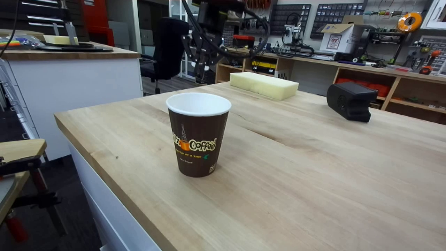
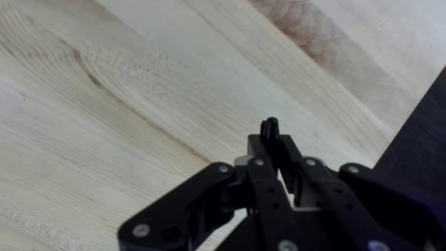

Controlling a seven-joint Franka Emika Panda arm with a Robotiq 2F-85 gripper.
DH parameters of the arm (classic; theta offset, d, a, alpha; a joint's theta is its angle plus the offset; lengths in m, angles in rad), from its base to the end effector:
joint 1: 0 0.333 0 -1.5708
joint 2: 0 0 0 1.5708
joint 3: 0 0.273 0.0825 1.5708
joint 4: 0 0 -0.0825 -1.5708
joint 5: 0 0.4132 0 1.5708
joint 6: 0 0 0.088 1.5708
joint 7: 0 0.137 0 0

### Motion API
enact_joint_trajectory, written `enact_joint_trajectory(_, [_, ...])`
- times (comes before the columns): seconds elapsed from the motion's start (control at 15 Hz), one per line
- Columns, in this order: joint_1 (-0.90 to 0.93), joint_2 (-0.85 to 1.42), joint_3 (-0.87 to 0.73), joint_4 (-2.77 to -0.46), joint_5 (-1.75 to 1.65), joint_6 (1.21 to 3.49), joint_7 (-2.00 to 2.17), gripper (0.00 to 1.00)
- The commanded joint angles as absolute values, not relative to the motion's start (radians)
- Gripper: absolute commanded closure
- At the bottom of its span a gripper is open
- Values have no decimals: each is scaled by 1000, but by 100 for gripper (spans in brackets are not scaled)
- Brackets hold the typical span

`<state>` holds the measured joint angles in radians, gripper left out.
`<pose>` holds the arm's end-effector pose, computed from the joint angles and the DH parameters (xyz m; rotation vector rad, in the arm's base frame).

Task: Pick the marker and put it in the cup

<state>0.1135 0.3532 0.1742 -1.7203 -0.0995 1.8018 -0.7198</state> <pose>0.6007 0.1624 0.2812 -2.6798 -1.5357 0.4135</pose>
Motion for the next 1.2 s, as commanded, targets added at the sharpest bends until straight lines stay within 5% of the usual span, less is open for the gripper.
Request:
enact_joint_trajectory(0.0, [134,186,163,-1784,-143,1614,-575,96])
enact_joint_trajectory(0.53, [117,-26,147,-1912,-143,1236,-331,96])
enact_joint_trajectory(1.13, [49,-196,35,-2079,-165,1187,-324,96])
